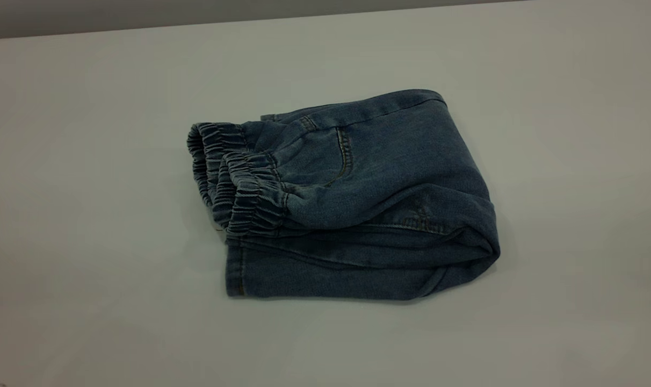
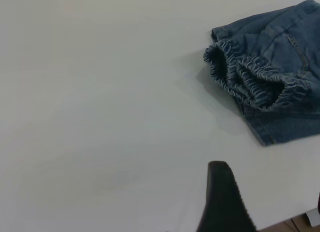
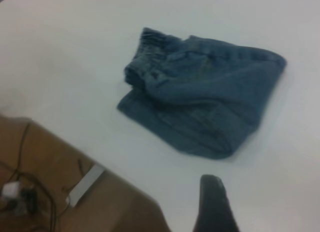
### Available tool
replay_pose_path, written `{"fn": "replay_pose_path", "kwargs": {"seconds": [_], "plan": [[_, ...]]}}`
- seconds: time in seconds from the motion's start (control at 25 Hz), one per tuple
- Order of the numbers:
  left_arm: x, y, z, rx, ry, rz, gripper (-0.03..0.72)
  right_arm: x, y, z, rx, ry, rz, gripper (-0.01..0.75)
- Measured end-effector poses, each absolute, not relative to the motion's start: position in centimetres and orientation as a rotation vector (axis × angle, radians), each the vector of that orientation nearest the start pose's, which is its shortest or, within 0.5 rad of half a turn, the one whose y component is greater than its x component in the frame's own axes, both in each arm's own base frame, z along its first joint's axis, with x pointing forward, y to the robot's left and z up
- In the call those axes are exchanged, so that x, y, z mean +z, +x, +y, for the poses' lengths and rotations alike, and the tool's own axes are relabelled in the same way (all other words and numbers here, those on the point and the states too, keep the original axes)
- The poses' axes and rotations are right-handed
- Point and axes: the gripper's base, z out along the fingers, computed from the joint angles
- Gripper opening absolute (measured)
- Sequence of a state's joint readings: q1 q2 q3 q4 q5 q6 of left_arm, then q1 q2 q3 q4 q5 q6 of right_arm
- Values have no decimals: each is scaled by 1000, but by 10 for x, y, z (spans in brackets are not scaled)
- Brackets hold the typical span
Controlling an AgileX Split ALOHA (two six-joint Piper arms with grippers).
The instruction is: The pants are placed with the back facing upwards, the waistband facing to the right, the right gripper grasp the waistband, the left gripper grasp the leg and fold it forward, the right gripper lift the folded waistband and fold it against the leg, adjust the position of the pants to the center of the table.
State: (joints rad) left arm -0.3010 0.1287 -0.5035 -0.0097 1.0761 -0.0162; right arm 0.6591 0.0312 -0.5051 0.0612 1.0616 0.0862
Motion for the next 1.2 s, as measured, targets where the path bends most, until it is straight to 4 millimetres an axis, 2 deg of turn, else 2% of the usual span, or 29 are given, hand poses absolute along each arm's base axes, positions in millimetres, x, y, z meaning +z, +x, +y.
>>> {"fn": "replay_pose_path", "kwargs": {"seconds": [0.16, 0.28, 0.52, 0.68, 0.88, 1.2], "plan": [[276, 13, -5, -191, 311, 2169, 403, 279, -3, 4, 445, -455, 2050, 391], [276, 13, -4, -179, 294, 2173, 403, 279, -2, 5, 341, -275, 2069, 391], [276, 13, -2, -86, 115, 2182, 403, 279, -7, 5, 186, -10, 2048, 391], [277, 7, 0, -34, 29, 2144, 403, 280, -7, 5, 175, 23, 2047, 391], [277, -7, 0, -36, 26, 2063, 403, 280, -7, 5, 178, 22, 2048, 391], [277, -6, 0, -47, 52, 2061, 403, 280, -7, 5, 178, 23, 2048, 391]]}}
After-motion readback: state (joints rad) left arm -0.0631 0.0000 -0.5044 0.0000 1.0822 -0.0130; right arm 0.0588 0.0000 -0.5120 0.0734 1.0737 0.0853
